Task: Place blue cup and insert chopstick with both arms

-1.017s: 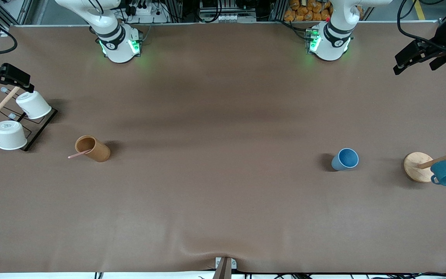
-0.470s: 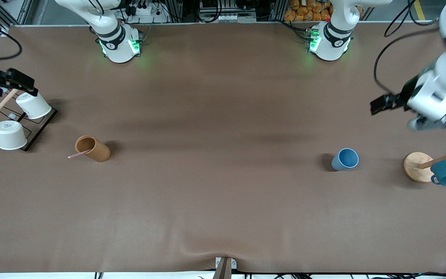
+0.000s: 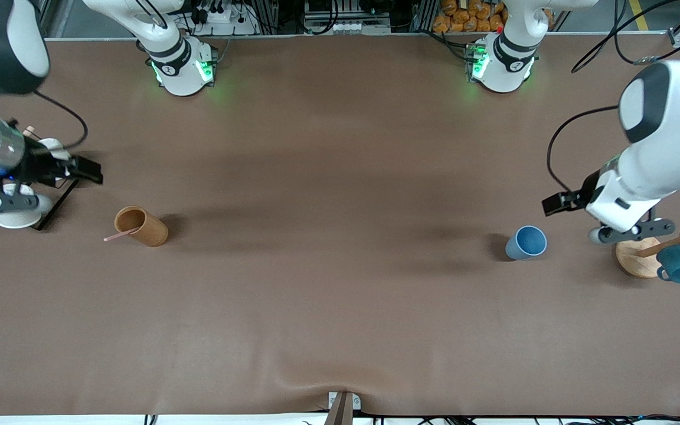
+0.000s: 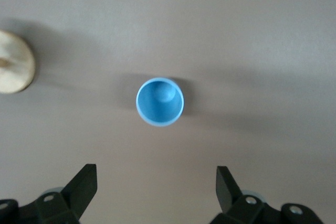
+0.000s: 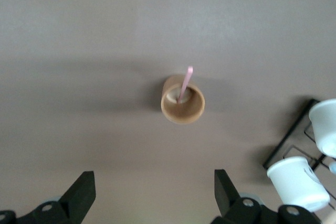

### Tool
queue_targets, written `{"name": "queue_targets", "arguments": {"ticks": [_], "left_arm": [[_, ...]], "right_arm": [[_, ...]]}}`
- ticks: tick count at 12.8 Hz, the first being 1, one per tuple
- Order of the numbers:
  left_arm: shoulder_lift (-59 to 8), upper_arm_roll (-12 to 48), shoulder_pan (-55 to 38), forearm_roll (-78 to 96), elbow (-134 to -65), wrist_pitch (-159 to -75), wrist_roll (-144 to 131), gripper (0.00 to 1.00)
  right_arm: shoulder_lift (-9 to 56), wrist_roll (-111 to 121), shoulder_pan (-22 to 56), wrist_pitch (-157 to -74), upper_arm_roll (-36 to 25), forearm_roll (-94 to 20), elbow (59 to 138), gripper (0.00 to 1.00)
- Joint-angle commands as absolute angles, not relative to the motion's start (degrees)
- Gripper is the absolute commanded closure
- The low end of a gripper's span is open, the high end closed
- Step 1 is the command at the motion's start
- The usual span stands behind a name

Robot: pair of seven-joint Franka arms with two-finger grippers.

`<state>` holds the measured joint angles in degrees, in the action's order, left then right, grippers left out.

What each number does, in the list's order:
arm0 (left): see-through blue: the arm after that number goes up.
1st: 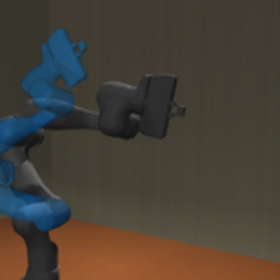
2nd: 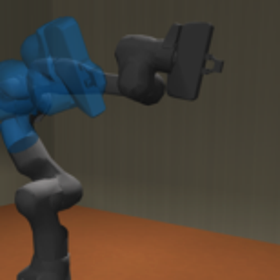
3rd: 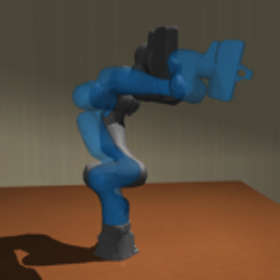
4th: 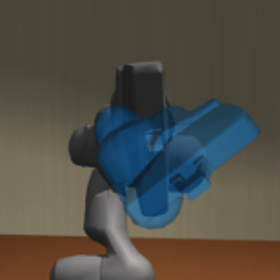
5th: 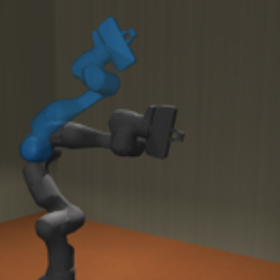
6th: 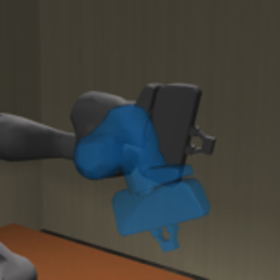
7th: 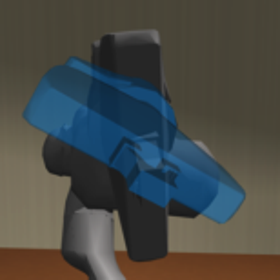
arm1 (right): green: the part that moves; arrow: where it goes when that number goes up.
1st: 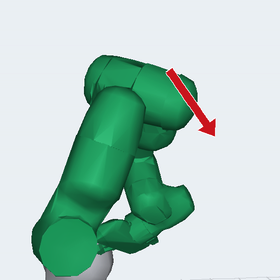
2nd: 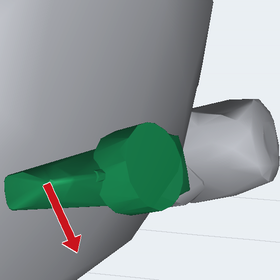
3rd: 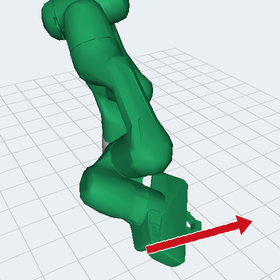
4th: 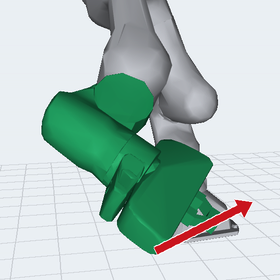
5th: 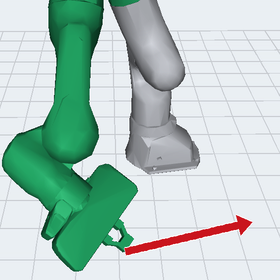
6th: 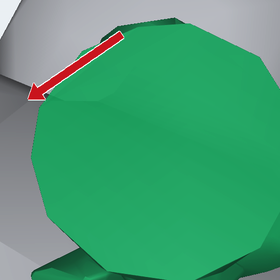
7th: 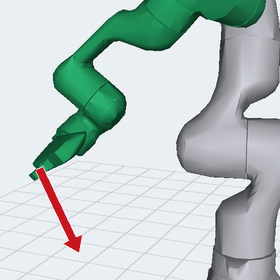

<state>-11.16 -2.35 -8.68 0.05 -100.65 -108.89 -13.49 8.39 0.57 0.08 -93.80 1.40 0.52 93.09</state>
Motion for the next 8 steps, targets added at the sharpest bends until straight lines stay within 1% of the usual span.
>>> {"name": "queue_targets", "arguments": {"ticks": [1,2,4,5,7,8], "left_arm": [[-12.12,-2.28,-8.44,-1.14,-106.95,-118.88,-11.87,0.04],[-13.09,-2.37,-8.35,-1.14,-108.01,-121.53,-11.43,0.05],[-16.15,-2.29,-6.34,-1.23,-108.46,-124.26,-10.99,0.14],[-17.56,-2.29,-5.98,-1.23,-108.54,-125.93,-10.46,0.16],[-19.16,-2.37,-4.84,-1.23,-108.81,-127.09,-8.53,0.22],[-19.51,-2.20,-3.88,-1.23,-109.33,-127.35,-8.53,0.22]], "right_arm": [[13.69,-0.09,-1.75,-99.82,1.14,1.41,92.37,0.00],[15.89,-0.09,-2.89,-101.84,1.14,1.32,92.37,0.00],[18.97,-0.26,-3.51,-104.14,1.06,1.14,92.02,0.00],[20.12,-0.96,-4.12,-104.67,1.14,0.62,91.85,0.00],[21.61,-4.20,-3.78,-106.16,1.14,0.53,91.84,0.00],[22.49,-6.39,-3.43,-106.52,1.14,0.53,91.85,0.00]]}}
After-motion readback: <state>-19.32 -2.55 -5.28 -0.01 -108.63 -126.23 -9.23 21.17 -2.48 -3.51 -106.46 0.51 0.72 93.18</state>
